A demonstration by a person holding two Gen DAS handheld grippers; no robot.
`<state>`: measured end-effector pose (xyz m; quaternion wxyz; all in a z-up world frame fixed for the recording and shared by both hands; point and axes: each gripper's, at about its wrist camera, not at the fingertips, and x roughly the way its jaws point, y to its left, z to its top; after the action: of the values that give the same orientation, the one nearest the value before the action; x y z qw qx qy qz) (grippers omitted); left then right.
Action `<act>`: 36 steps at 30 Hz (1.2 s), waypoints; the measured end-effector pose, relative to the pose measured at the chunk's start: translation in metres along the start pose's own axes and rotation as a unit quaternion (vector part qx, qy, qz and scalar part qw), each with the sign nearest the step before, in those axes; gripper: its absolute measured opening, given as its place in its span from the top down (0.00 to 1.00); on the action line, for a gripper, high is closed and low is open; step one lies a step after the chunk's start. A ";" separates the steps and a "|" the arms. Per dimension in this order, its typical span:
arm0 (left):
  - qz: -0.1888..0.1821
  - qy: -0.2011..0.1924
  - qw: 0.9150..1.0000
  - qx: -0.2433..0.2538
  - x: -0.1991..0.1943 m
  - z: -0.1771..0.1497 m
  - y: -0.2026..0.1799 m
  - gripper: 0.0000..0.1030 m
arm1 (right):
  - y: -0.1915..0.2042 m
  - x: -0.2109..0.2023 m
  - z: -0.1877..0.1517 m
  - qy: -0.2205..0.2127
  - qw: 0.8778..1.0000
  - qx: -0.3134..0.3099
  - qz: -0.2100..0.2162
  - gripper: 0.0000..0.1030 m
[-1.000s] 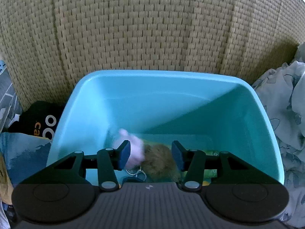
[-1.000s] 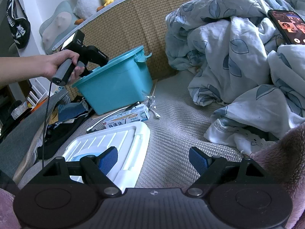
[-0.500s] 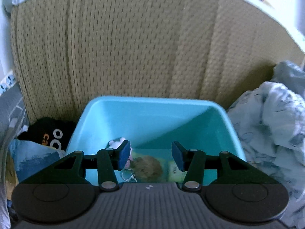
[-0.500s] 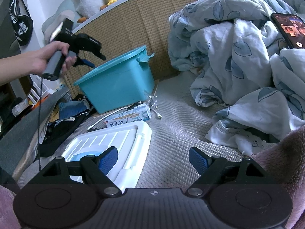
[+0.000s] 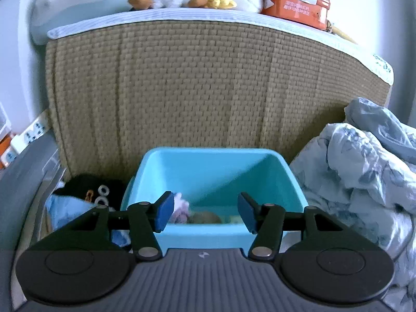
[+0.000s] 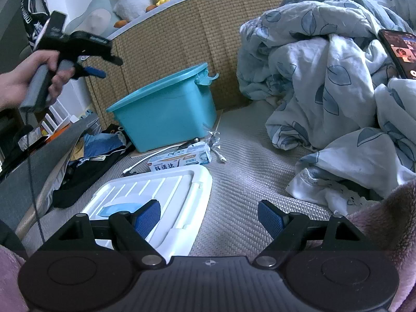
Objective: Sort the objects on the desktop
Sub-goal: 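Withdraw the left tool from the bin back over the box lid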
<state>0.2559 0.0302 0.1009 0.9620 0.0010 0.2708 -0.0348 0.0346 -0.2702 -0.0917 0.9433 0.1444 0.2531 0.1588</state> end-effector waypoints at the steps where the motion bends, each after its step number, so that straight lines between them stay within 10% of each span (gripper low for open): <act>1: 0.001 -0.004 1.000 0.007 -0.005 -0.005 0.000 0.43 | 0.000 0.000 0.000 0.000 1.000 0.000 0.000 0.17; 25: 0.037 -0.018 0.999 -0.005 -0.074 -0.163 -0.002 0.43 | 0.009 0.000 -0.004 0.006 0.999 -0.031 -0.006 0.17; 36: 0.016 -0.034 0.999 0.022 -0.083 -0.180 -0.019 0.35 | 0.012 0.005 -0.007 0.022 0.999 -0.039 -0.013 0.17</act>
<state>0.0900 0.0205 -0.0093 0.9709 0.0250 0.2366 -0.0257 0.0326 -0.2557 -0.0951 0.9443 0.1003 0.2696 0.1596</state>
